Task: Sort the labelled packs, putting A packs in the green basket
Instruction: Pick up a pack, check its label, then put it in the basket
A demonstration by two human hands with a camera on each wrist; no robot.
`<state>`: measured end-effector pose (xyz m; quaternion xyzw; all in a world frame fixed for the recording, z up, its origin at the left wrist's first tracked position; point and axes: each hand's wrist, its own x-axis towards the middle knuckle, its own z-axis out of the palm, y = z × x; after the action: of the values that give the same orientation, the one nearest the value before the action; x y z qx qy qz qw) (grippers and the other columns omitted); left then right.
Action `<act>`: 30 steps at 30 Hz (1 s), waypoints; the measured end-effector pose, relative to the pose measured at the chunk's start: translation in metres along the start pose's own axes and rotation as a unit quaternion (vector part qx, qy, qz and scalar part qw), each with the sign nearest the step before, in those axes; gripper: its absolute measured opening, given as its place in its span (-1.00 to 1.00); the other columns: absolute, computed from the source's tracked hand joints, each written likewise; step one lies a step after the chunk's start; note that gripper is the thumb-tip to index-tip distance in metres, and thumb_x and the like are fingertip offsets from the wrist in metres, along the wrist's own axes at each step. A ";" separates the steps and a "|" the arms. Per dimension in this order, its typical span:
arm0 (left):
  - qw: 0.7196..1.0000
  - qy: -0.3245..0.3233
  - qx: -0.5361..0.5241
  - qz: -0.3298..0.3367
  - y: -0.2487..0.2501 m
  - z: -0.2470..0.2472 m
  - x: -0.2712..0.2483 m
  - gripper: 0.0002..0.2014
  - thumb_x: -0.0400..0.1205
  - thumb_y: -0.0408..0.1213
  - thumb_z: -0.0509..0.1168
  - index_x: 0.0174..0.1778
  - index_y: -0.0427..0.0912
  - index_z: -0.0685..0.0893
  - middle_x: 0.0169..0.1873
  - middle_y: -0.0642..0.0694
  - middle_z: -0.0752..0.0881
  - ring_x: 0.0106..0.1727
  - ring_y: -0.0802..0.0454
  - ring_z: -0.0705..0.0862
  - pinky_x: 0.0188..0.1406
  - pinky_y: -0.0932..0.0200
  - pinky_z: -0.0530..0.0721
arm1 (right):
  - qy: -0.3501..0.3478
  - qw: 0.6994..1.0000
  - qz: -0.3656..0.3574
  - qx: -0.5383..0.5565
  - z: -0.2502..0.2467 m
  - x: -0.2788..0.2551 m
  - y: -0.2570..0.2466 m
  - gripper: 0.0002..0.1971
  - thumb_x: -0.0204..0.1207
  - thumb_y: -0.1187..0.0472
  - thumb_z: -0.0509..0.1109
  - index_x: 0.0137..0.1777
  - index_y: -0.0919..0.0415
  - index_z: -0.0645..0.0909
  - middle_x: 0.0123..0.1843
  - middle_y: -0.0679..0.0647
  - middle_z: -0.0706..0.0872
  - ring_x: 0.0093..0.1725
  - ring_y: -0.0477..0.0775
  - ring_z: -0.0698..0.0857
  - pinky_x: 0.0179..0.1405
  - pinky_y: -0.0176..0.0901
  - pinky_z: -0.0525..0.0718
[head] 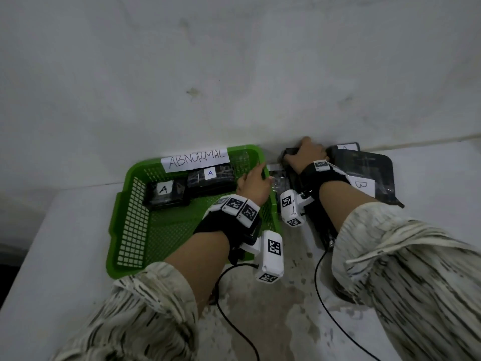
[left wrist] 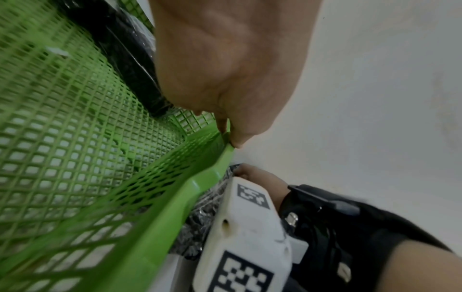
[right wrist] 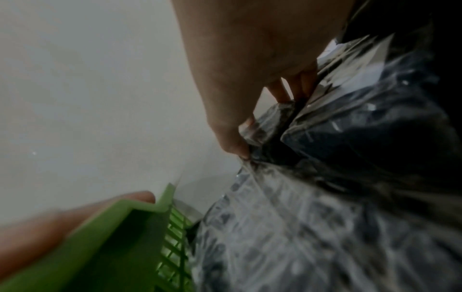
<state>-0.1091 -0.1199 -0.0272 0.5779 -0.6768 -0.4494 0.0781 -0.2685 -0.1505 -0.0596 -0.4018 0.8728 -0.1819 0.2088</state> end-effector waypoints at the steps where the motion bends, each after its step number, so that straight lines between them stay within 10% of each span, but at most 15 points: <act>1: 1.000 -0.004 -0.013 -0.007 0.000 -0.002 0.000 -0.49 0.73 -0.19 0.08 0.62 0.09 0.16 0.62 -0.13 0.20 0.61 -0.29 0.10 0.55 -0.19 0.25 | 0.012 0.999 0.002 0.033 -0.003 -0.003 -0.001 -0.46 0.46 -0.08 0.38 0.33 0.18 0.38 0.35 0.39 0.47 0.37 0.44 0.46 0.34 0.17 0.43; 6: 0.999 0.003 -0.046 0.001 0.001 -0.013 -0.016 -0.48 0.72 -0.33 0.04 0.62 0.05 0.17 0.53 -0.25 0.35 0.54 -0.23 0.22 0.18 0.15 0.49 | 0.028 0.960 -0.059 0.271 -0.023 -0.018 -0.002 -0.65 0.52 0.04 0.37 0.22 0.15 0.43 0.18 0.26 0.64 0.18 0.28 0.63 0.20 0.08 0.56; 10: 0.994 0.027 -0.100 0.045 0.000 -0.026 -0.040 -0.53 0.73 -0.23 0.09 0.59 -0.06 0.25 0.53 -0.17 0.39 0.55 -0.23 0.31 0.47 -0.10 0.41 | -0.022 0.889 -0.063 0.454 -0.049 -0.050 -0.015 -0.90 0.62 0.11 0.21 -0.01 0.12 0.49 -0.05 0.05 0.56 -0.06 0.07 0.58 -0.21 -0.14 0.53; 14: 0.976 0.039 -0.197 0.086 -0.003 -0.038 -0.071 -0.52 0.74 -0.21 0.09 0.60 -0.13 0.22 0.56 -0.14 0.34 0.55 -0.10 0.34 0.51 -0.01 0.34 | -0.176 0.823 -0.016 0.540 -0.061 -0.101 -0.023 -0.66 0.64 -0.06 0.04 -0.14 0.14 0.51 -0.30 0.08 0.54 -0.34 0.03 0.51 -0.46 -0.22 0.41; 22: 0.950 -0.001 -0.286 0.127 -0.035 -0.045 -0.128 -0.50 0.69 -0.16 0.19 0.57 -0.01 0.28 0.43 -0.19 0.50 0.41 -0.09 0.52 0.33 0.03 0.50 | -0.322 0.797 -0.008 0.511 -0.046 -0.174 -0.017 -0.49 0.68 -0.07 -0.12 0.04 0.15 0.65 -0.30 0.14 0.80 -0.45 0.05 0.75 -0.63 -0.29 0.60; 30: 0.936 -0.024 -0.342 0.079 -0.059 -0.046 -0.148 -0.55 0.63 -0.31 0.30 0.46 -0.12 0.43 0.09 -0.18 0.67 0.09 -0.13 0.65 0.21 -0.13 0.61 | -0.370 0.863 -0.036 0.342 -0.022 -0.204 -0.018 -0.29 0.59 -0.39 -0.10 0.15 0.14 0.66 0.04 0.27 0.77 -0.10 0.21 0.73 -0.14 -0.06 0.68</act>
<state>0.0093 -0.0131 0.0195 0.4506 -0.5271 -0.6595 0.2900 -0.1479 0.0003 0.0126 -0.3744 0.5997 -0.3144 0.6336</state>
